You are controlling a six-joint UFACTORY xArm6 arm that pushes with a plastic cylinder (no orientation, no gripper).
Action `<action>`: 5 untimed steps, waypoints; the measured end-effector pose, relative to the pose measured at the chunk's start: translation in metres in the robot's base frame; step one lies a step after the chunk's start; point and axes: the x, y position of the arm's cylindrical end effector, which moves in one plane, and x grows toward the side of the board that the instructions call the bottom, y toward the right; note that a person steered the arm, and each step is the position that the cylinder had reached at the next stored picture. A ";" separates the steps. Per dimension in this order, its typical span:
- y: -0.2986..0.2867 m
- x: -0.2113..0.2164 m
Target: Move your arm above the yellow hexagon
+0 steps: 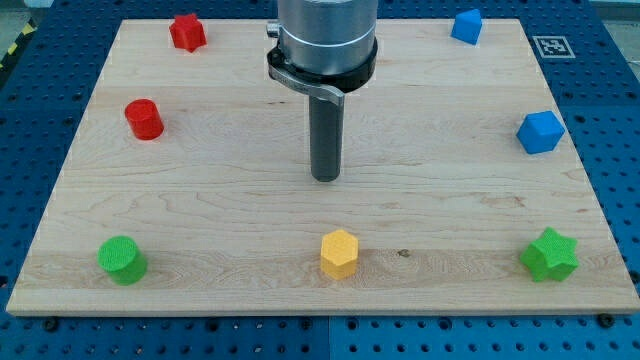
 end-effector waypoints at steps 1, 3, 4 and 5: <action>0.000 0.000; 0.007 0.000; 0.009 0.000; 0.010 0.000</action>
